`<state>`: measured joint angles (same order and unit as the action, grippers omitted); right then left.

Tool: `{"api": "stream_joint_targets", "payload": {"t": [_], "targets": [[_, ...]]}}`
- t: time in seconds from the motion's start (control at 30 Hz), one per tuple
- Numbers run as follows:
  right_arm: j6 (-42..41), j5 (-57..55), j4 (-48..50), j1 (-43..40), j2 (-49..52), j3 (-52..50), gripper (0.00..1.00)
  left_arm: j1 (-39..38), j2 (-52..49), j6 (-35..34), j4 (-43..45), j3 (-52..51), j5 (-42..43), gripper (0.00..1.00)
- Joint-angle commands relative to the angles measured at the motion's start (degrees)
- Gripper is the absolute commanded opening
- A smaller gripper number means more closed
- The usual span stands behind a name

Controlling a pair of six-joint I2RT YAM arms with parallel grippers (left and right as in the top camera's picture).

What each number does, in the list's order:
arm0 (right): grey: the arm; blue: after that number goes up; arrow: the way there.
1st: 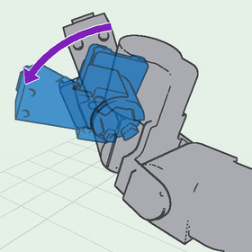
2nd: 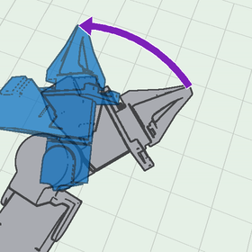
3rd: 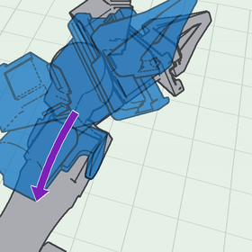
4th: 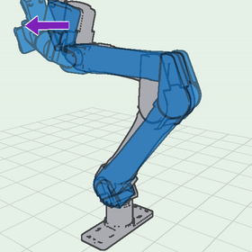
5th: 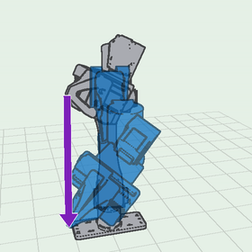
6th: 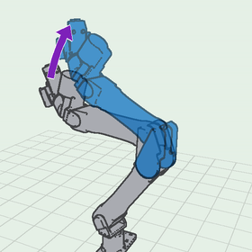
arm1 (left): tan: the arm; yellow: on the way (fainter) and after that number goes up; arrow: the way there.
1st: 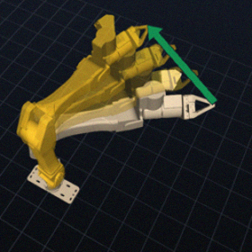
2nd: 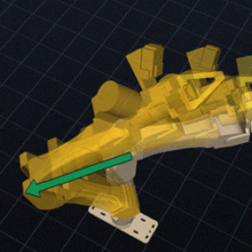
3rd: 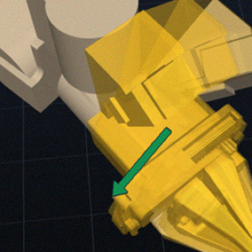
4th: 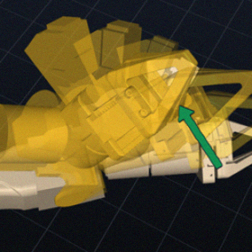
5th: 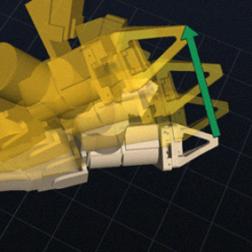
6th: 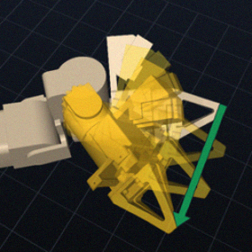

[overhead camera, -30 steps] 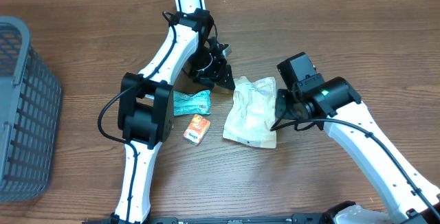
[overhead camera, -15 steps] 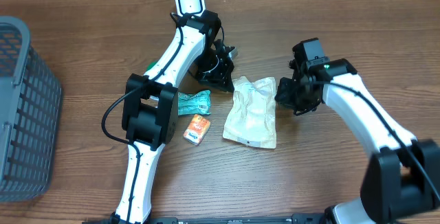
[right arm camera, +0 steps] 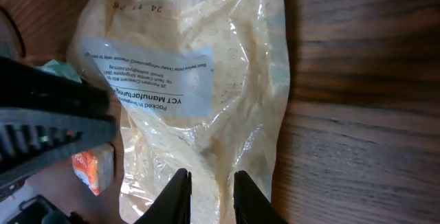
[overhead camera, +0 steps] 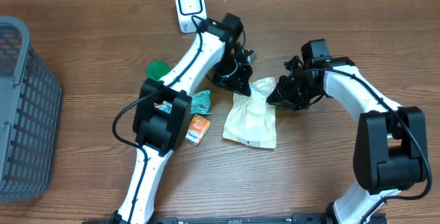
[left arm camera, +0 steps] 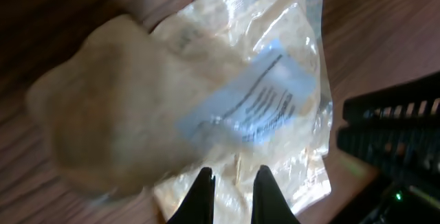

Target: Scan the item barcode

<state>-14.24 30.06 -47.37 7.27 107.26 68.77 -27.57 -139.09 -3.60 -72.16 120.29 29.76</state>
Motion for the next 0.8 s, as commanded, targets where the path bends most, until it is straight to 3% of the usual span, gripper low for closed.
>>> {"api": "stream_joint_targets", "payload": {"t": [0.0,0.2,0.3,0.43,0.77], "targets": [[2.36,2.75,0.42,-0.55,0.20,-0.46,0.21,-0.68,0.61,-5.03,3.45,-3.65,-2.84,0.04],[3.28,4.22,-0.72,-4.68,0.20,-0.46,0.25,-0.22,0.61,-8.92,6.56,-10.97,-3.15,0.04],[5.14,4.79,-1.60,-6.27,0.20,-0.52,0.38,-0.22,0.61,-9.81,6.51,-12.04,-2.73,0.04],[5.77,4.79,-1.53,-6.64,0.24,-1.73,0.47,-0.22,0.61,-10.19,6.84,-12.33,-2.67,0.04],[5.75,13.84,10.47,-6.58,0.24,-12.85,0.57,-0.22,0.00,-10.16,6.88,-12.57,-1.20,0.04]]}}
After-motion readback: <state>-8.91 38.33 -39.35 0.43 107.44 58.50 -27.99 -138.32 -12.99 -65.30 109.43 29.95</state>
